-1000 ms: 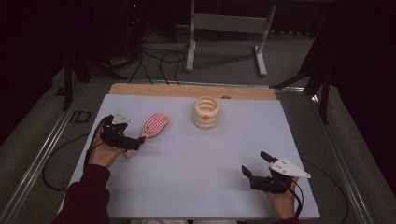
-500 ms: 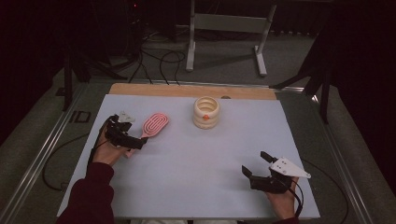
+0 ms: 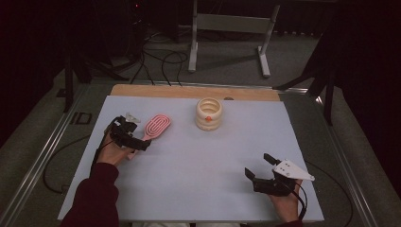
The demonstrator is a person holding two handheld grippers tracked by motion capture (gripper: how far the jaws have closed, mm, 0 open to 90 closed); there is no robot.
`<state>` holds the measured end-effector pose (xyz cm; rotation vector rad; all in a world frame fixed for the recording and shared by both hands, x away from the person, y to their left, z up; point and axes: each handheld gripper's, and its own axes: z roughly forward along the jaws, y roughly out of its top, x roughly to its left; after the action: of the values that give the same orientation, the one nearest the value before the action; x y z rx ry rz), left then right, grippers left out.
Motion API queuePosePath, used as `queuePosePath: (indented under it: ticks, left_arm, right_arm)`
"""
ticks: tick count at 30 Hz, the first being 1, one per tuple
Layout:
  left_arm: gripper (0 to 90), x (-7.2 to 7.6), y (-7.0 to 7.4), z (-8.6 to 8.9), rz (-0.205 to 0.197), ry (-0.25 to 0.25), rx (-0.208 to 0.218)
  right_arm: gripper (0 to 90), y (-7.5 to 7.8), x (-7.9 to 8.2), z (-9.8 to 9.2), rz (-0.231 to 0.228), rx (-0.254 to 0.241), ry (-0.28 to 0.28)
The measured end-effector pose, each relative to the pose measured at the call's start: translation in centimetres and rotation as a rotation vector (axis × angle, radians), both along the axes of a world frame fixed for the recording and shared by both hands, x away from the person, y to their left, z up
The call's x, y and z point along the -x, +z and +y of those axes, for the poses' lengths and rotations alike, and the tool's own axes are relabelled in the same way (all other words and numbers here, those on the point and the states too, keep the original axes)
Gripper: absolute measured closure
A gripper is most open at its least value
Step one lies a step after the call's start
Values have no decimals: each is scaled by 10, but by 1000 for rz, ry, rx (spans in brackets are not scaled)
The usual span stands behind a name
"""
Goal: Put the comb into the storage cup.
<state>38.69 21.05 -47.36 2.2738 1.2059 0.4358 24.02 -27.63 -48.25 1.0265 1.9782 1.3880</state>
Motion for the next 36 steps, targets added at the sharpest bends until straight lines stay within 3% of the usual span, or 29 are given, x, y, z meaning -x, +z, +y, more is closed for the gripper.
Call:
queuePosePath:
  ticks: [6, 26, 36]
  left_arm:
    - [0, -5, -3, 0, 37, 16, -26]
    - [0, -17, -5, -7, 53, 20, -73]
    - [0, -24, -8, -12, 81, 18, -97]
  right_arm:
    - [98, 0, 0, 0, 0, 2, 1]
    - [98, -2, -1, 1, 3, 3, 5]
    - [98, -2, 0, 3, 4, 12, 9]
